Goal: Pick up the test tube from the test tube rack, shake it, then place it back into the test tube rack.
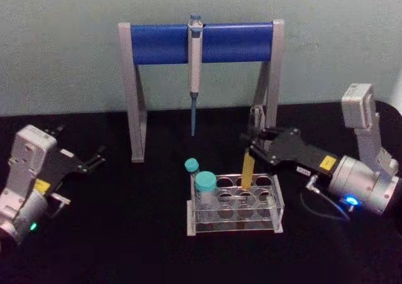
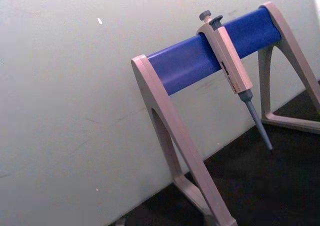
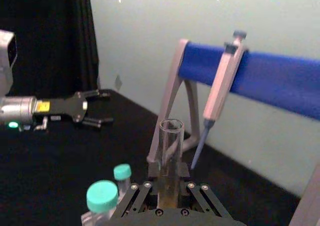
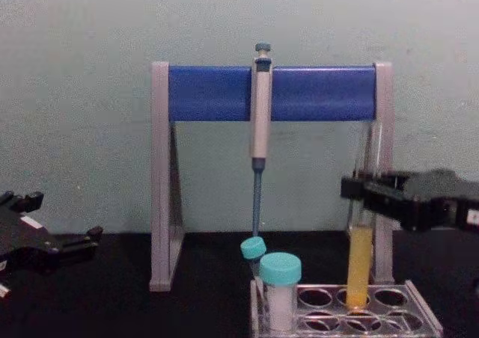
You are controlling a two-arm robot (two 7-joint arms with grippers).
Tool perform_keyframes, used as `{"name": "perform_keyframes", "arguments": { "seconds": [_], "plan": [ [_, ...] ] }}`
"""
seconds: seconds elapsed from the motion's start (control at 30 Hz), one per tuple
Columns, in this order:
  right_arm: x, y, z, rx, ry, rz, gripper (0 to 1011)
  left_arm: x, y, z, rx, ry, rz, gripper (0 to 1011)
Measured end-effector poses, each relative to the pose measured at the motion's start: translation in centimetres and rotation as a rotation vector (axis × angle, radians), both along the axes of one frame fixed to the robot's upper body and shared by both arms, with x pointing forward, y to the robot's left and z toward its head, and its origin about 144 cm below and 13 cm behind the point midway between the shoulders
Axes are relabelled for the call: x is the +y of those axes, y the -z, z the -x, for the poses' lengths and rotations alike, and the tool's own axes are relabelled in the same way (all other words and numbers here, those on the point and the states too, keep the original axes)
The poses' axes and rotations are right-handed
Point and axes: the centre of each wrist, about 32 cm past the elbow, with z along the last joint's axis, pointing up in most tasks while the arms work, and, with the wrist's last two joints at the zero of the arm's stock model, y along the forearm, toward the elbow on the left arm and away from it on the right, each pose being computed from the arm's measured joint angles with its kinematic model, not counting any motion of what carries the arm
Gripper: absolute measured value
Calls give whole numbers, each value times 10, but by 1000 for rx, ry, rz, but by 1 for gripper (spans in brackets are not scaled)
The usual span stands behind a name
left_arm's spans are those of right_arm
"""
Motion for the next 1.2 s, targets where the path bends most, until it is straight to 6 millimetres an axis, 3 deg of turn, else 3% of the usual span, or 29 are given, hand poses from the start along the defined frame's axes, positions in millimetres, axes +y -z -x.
{"name": "perform_keyframes", "arguments": {
  "seconds": [0.43, 0.9, 1.2],
  "plan": [
    [4, -29, -3, -97, 8, -49, 232, 0, 0, 0, 0, 0, 0, 1010],
    [9, -31, -12, -93, 3, -52, 232, 0, 0, 0, 0, 0, 0, 1009],
    [-5, -33, -3, -94, 77, -20, 232, 0, 0, 0, 0, 0, 0, 1010]
  ]
}}
